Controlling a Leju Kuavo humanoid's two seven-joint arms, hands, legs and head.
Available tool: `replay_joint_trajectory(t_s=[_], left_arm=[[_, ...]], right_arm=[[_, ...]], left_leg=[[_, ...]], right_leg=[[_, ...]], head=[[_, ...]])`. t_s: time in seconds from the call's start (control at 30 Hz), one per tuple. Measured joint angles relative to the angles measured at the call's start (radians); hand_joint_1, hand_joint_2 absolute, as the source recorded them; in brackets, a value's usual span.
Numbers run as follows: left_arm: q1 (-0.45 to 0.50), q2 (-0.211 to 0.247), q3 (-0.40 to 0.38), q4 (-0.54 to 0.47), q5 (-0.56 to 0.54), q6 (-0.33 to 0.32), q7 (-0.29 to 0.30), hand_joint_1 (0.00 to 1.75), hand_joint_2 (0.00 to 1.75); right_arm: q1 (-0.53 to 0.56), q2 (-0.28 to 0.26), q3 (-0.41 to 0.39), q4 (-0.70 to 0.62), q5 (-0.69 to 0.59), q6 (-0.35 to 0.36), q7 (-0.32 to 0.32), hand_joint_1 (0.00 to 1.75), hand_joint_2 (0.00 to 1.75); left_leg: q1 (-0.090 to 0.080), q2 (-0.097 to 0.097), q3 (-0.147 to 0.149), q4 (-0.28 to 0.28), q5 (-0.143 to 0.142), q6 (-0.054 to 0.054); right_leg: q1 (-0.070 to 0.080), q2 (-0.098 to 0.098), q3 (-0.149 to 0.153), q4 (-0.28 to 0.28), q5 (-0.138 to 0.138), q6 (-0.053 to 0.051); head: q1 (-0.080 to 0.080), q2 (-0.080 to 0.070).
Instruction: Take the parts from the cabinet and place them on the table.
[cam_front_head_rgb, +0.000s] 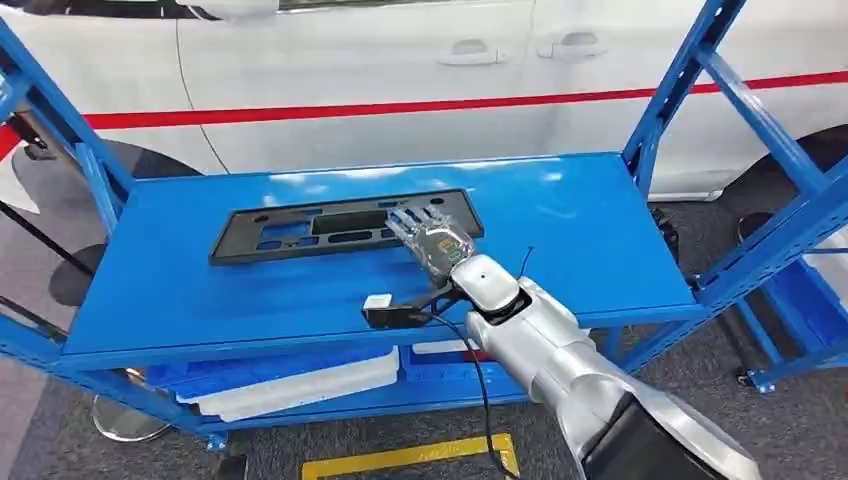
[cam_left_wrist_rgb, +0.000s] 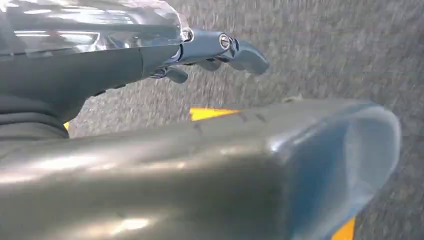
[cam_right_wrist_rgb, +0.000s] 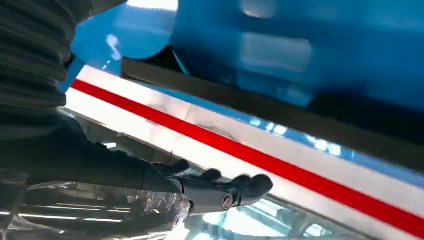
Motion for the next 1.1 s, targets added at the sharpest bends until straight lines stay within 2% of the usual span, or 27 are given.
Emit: replay_joint_trajectory(t_s=[0.03, 0.07, 0.1, 0.13, 0.2, 0.27, 0.33, 0.93, 1.07, 1.1], left_arm=[[0.0, 0.001, 0.0, 0.0, -0.001, 0.0, 0.0, 0.0, 0.0], [0.001, 0.0, 0.0, 0.0, -0.001, -0.001, 0.0, 0.0, 0.0], [0.001, -0.002, 0.0, 0.0, -0.001, 0.0, 0.0, 0.0, 0.0], [0.001, -0.002, 0.0, 0.0, -0.002, 0.0, 0.002, 0.0, 0.0], [0.0, -0.002, 0.0, 0.0, -0.002, 0.0, 0.003, 0.0, 0.0], [0.0, -0.001, 0.0, 0.0, -0.002, 0.002, 0.007, 0.0, 0.0], [0.001, 0.003, 0.0, 0.0, -0.002, 0.006, 0.01, 0.0, 0.0], [-0.001, 0.002, 0.0, 0.0, -0.019, 0.006, 0.023, 0.0, 0.0], [-0.003, 0.001, 0.0, 0.0, -0.017, -0.015, 0.015, 0.0, 0.0], [-0.004, 0.001, 0.0, 0.0, -0.016, -0.016, 0.012, 0.0, 0.0]], right_arm=[[0.003, 0.003, 0.009, -0.002, 0.0, 0.001, 0.0, 0.0, 1.75], [0.011, 0.003, 0.014, -0.002, 0.0, 0.0, 0.002, 0.0, 1.75], [0.015, 0.002, 0.016, -0.002, 0.0, 0.0, 0.004, 0.0, 1.75], [0.018, 0.003, 0.019, -0.002, -0.001, -0.002, 0.007, 0.0, 1.75], [0.024, 0.003, 0.022, -0.005, -0.004, -0.005, 0.009, 0.0, 1.75], [0.031, 0.003, 0.024, -0.005, -0.007, -0.01, 0.01, 0.0, 1.75], [0.035, 0.003, 0.024, -0.004, -0.009, -0.015, 0.011, 0.0, 1.75], [0.052, 0.002, 0.027, 0.004, -0.008, -0.024, 0.015, 0.0, 1.75], [0.057, 0.001, 0.028, 0.01, 0.0, -0.03, 0.028, 0.0, 1.75], [0.059, 0.0, 0.028, 0.01, 0.0, -0.032, 0.031, 0.0, 1.75]], left_leg=[[0.0, 0.001, 0.004, 0.018, 0.011, -0.005], [0.01, 0.002, 0.006, 0.001, 0.004, -0.021], [0.009, 0.001, 0.022, -0.01, -0.002, -0.028], [0.007, 0.001, 0.023, -0.012, -0.005, -0.018], [0.005, 0.0, 0.026, -0.011, -0.006, -0.016], [0.003, 0.0, 0.025, -0.011, -0.006, -0.016], [0.002, 0.0, 0.023, -0.011, -0.005, -0.016], [0.001, 0.0, 0.023, -0.011, -0.005, -0.015], [-0.001, 0.0, 0.022, -0.01, -0.006, -0.014], [-0.003, -0.001, 0.023, -0.014, -0.008, -0.003]], right_leg=[[0.002, 0.001, 0.002, -0.016, 0.016, -0.005], [0.003, 0.001, 0.018, -0.019, 0.013, -0.007], [0.002, 0.003, 0.021, -0.023, 0.015, -0.015], [0.0, 0.003, 0.023, -0.019, 0.005, -0.022], [-0.003, 0.003, 0.024, -0.018, 0.001, -0.01], [-0.005, 0.003, 0.023, -0.018, 0.005, -0.003], [-0.007, 0.003, 0.022, -0.017, 0.009, 0.011], [-0.008, 0.003, 0.021, -0.016, 0.007, 0.013], [-0.01, 0.003, 0.022, -0.017, 0.007, 0.014], [-0.012, 0.002, 0.022, -0.004, 0.02, 0.037]], head=[[0.0, 0.0], [-0.001, 0.0], [0.0, 0.0], [0.0, 0.0], [0.0, 0.0], [0.0, 0.0], [0.0, 0.0], [0.0, 0.0], [0.0, 0.0], [0.0, 0.0]])
